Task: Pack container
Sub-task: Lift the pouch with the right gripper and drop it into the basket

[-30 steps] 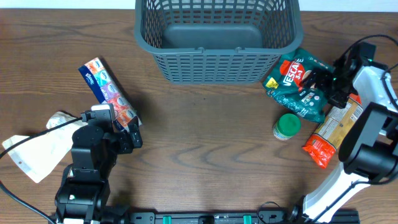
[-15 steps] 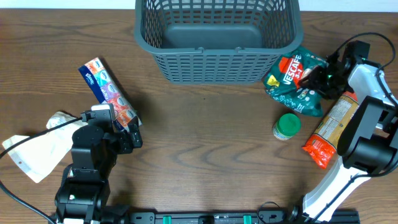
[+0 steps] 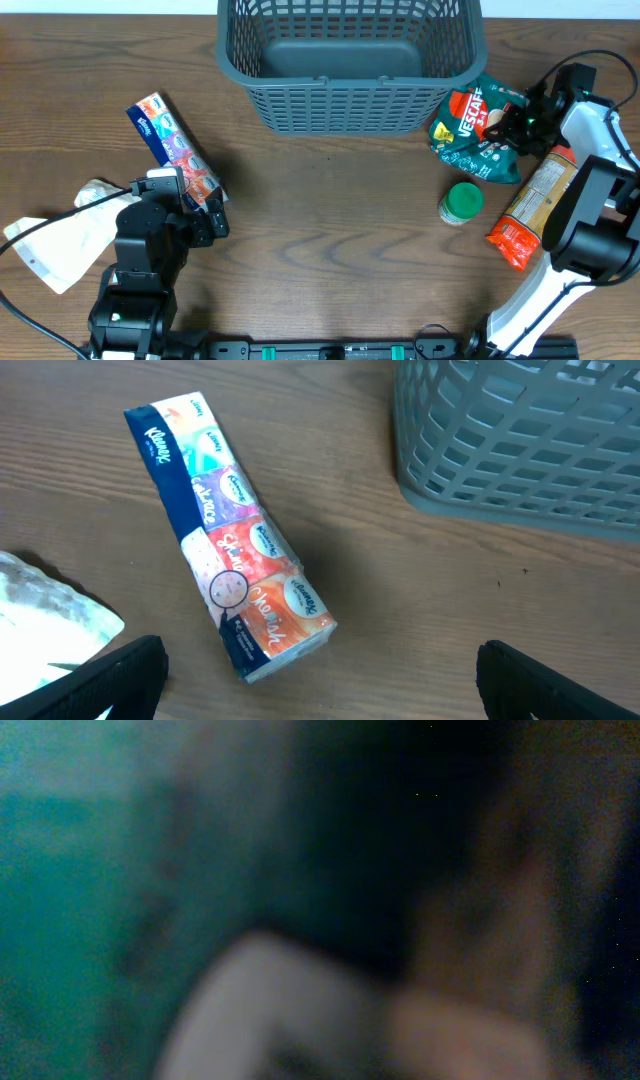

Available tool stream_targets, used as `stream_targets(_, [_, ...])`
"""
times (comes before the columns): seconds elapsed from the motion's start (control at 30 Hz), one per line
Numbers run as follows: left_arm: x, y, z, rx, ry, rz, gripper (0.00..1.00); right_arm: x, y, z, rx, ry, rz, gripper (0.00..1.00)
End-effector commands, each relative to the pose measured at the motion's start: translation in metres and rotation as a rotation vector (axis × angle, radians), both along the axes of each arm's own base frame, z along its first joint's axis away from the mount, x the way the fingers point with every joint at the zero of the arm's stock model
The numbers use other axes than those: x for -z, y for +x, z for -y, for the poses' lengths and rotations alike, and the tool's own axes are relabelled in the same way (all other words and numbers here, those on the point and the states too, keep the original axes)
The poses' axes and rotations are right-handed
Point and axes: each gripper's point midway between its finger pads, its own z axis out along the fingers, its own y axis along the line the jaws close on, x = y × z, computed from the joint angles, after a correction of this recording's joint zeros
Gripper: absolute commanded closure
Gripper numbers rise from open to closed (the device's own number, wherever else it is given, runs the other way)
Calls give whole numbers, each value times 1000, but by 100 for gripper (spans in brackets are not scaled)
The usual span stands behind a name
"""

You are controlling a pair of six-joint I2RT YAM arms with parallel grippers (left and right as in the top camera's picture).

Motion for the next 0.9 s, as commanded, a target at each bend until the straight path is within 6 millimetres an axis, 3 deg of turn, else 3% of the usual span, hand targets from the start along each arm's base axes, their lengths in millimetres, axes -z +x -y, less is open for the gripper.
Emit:
stream_targets(0.0, [-11,2,-3,-19,-3,22,2,-37,-4,15,42,-114,45,99])
stream_targets(0.23, [-6,-1,-3,-19,0,-1,1,-142,-7,48,148,-345,259,99])
stream_targets(0.6, [-3,-3,-3,-19,1,-14,1,-305,-33,29,171,-428,708,99])
stream_targets(0.77, [-3,-3,-3,-19,1,-14,1,-367,-51,23,192,-483,899,98])
stream_targets(0.87, [-3,-3,-3,-19,1,-14,1,-395,-55,19,193,-504,996,98])
